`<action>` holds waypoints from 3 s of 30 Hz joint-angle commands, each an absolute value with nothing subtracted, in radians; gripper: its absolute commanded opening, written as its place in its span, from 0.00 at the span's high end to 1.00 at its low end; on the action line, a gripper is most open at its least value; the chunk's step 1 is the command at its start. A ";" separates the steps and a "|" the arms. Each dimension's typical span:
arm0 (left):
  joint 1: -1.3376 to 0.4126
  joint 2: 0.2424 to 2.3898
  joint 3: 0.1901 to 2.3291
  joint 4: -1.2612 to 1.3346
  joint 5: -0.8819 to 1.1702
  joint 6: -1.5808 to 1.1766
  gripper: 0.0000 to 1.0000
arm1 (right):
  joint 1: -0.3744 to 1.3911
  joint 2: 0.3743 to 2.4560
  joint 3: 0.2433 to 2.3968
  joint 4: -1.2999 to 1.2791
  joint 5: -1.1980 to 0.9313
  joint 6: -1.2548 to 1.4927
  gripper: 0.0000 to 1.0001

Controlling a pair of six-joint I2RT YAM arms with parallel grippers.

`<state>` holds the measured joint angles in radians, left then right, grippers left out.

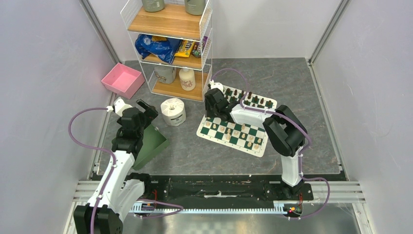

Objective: Set up the chess pieces on the board

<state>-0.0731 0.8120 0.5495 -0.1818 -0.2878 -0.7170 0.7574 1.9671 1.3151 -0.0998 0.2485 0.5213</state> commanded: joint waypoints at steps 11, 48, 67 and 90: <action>-0.066 0.813 0.544 -0.147 -0.318 -0.692 0.00 | 0.769 2.002 1.374 -0.112 0.275 0.534 0.60; -0.066 0.816 0.541 -0.143 -0.311 -0.695 0.00 | 0.782 2.028 1.404 -0.163 0.301 0.535 0.64; -0.066 0.819 0.555 -0.141 -0.304 -0.698 0.00 | 0.795 1.958 1.415 -0.187 0.330 0.488 0.78; -0.066 0.787 0.539 -0.146 -0.307 -0.713 0.00 | 0.938 1.837 1.313 -0.239 0.378 0.499 0.78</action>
